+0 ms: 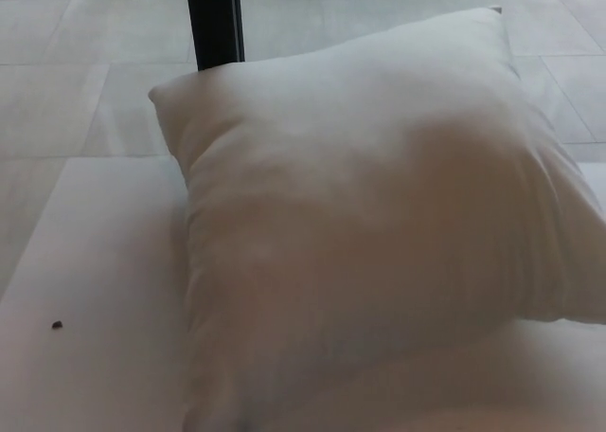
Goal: The robot uses its left hand to press on the left side of the pillow kept in the middle of the desk and uses its right hand to lift up and the right side of the pillow and turn it over
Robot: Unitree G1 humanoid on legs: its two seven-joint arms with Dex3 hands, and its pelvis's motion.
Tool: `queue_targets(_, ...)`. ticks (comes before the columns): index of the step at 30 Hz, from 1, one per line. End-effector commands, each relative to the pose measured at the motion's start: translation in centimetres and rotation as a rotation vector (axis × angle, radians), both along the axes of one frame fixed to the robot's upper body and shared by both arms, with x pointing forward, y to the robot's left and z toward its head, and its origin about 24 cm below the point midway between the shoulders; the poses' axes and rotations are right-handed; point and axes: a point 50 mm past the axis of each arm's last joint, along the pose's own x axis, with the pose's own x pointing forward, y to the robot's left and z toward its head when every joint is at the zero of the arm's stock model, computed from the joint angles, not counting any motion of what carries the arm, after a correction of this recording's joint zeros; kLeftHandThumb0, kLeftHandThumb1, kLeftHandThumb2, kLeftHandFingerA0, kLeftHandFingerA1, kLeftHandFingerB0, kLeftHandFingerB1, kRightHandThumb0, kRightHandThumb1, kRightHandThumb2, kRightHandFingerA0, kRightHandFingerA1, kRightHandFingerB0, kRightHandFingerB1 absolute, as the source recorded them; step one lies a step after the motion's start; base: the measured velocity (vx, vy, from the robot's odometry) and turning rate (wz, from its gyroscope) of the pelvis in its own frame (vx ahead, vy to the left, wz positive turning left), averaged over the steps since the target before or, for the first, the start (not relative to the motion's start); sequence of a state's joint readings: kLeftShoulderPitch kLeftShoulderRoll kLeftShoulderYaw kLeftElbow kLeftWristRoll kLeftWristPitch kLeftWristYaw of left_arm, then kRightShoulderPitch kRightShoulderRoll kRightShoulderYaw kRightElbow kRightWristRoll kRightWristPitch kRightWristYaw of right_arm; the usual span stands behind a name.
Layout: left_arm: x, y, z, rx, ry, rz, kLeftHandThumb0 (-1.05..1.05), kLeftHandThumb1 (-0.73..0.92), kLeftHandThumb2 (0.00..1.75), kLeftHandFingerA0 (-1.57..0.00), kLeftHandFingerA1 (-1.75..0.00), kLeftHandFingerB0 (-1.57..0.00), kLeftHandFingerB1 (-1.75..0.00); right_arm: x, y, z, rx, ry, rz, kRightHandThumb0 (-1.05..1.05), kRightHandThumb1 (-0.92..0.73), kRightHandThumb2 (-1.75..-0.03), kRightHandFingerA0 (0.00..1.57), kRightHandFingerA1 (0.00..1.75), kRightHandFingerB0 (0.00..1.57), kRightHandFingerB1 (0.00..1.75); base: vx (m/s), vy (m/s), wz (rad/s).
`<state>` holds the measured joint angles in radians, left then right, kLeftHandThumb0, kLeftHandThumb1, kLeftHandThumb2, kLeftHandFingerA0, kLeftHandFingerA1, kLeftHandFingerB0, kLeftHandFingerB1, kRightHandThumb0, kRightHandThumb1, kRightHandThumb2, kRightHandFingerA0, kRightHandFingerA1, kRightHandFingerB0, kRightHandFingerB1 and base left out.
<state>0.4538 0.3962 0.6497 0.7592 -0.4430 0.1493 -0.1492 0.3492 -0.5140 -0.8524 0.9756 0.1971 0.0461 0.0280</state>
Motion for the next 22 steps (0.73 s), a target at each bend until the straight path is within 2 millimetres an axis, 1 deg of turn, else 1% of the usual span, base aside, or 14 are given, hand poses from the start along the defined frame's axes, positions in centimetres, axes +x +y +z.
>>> queue_targets(1, 0.1, 1.0, 1.4, 0.064, 0.125, -0.150, -0.80, 0.58, 0.58, -0.56, -0.93, -0.10, -0.71, 1.0, -0.8, 1.6, -0.108, 0.064, 0.236, -0.99, -0.87, -0.69, 0.92, 1.50, 0.11, 0.61, 0.00, 0.000, 0.00)
queue_targets(2, 0.4, 1.1, 1.4, 0.073, 0.140, -0.168, -0.81, 0.60, 0.59, -0.59, -0.92, -0.09, -0.73, 1.2, -0.8, 1.7, -0.118, 0.062, 0.248, -0.97, -0.67, -1.07, 1.03, 1.39, 0.15, 0.61, 0.00, 0.000, 0.00)
queue_targets(3, 0.5, 1.1, 1.3, 0.077, 0.145, -0.177, -0.81, 0.60, 0.59, -0.59, -0.92, -0.09, -0.73, 1.3, -0.8, 1.7, -0.122, 0.060, 0.253, -0.97, -0.67, -1.07, 1.03, 1.39, 0.15, 0.61, 0.00, 0.000, 0.00)
queue_targets(4, 0.6, 1.2, 1.2, 0.082, 0.164, -0.179, -0.84, 0.60, 0.58, -0.52, -0.83, -0.10, -0.71, 1.3, -0.9, 1.6, -0.113, 0.058, 0.240, -0.98, -0.86, -0.68, 0.86, 1.51, 0.13, 0.60, 0.00, 0.000, 0.00)
queue_targets(6, 0.8, 1.2, 1.2, 0.072, 0.141, -0.173, -0.83, 0.59, 0.58, -0.49, -0.88, -0.11, -0.72, 1.5, -1.0, 1.7, -0.123, 0.060, 0.245, -0.94, -0.87, -0.68, 0.81, 1.35, 0.13, 0.60, 0.00, 0.000, 0.00)
queue_targets(7, 0.9, 1.3, 1.3, 0.072, 0.136, -0.161, -0.83, 0.45, 0.89, -0.49, -0.80, -0.14, -0.65, 1.6, -1.0, 1.7, -0.130, 0.083, 0.246, -0.95, -0.89, -0.69, 0.75, 1.37, 0.15, 0.59, 0.00, 0.000, 0.00)
queue_targets(8, 0.9, 1.3, 1.3, 0.077, 0.144, -0.163, -0.81, 0.58, 0.58, -0.60, -0.94, -0.15, -0.69, 1.6, -1.0, 1.7, -0.126, 0.064, 0.246, -0.94, -0.88, -0.68, 0.77, 1.33, 0.14, 0.59, 0.00, 0.000, 0.00)
queue_targets(9, 1.0, 1.3, 1.3, 0.076, 0.135, -0.164, -0.89, 0.50, 0.88, -0.57, -0.87, -0.17, -0.66, 1.8, -1.1, 1.7, -0.125, 0.057, 0.243, -0.93, -0.87, -0.70, 0.77, 1.48, 0.12, 0.58, 0.00, 0.000, 0.00)
queue_targets(10, 1.1, 1.4, 1.4, 0.097, 0.160, -0.177, -0.79, 0.58, 0.58, -0.68, -0.88, -0.22, -0.70, 1.9, -1.1, 1.7, -0.130, 0.049, 0.240, -0.94, -0.84, -0.71, 0.86, 1.62, 0.14, 0.61, 0.00, 0.000, 0.00)
queue_targets(14, 1.3, 1.9, 1.7, 0.125, 0.188, -0.246, -0.82, 0.62, 0.59, -0.58, -0.78, -0.39, -0.70, 2.2, -0.9, 1.4, -0.121, 0.016, 0.235, -0.87, -0.81, -0.71, 0.99, 1.66, 0.18, 0.61, 0.00, 0.000, 0.00)
queue_targets(16, 1.3, 2.0, 1.8, 0.122, 0.177, -0.247, -0.82, 0.61, 0.59, -0.58, -0.80, -0.39, -0.73, 2.1, -0.9, 1.3, -0.118, 0.042, 0.251, -0.85, -0.85, -0.70, 0.79, 1.52, 0.21, 0.59, 0.00, 0.000, 0.00)
queue_targets(17, 1.3, 2.1, 1.8, 0.123, 0.183, -0.240, -0.80, 0.46, 0.92, -0.67, -0.78, -0.41, -0.71, 2.1, -0.9, 1.4, -0.125, 0.060, 0.263, -0.84, -0.84, -0.71, 0.92, 1.64, 0.20, 0.62, 0.00, 0.000, 0.00)
queue_targets(19, 1.5, 2.0, 1.7, 0.122, 0.185, -0.246, -0.83, 0.61, 0.58, -0.71, -0.73, -0.40, -0.71, 2.1, -1.0, 1.5, -0.132, 0.053, 0.253, -0.84, -0.82, -0.72, 0.99, 1.68, 0.19, 0.61, 0.00, 0.000, 0.00)
queue_targets(22, 1.2, 1.9, 1.8, 0.120, 0.179, -0.244, -0.83, 0.60, 0.59, -0.75, -0.78, -0.41, -0.73, 2.2, -1.0, 1.5, -0.125, 0.031, 0.242, -0.83, -0.81, -0.72, 0.96, 1.68, 0.18, 0.60, 0.00, 0.000, 0.00)
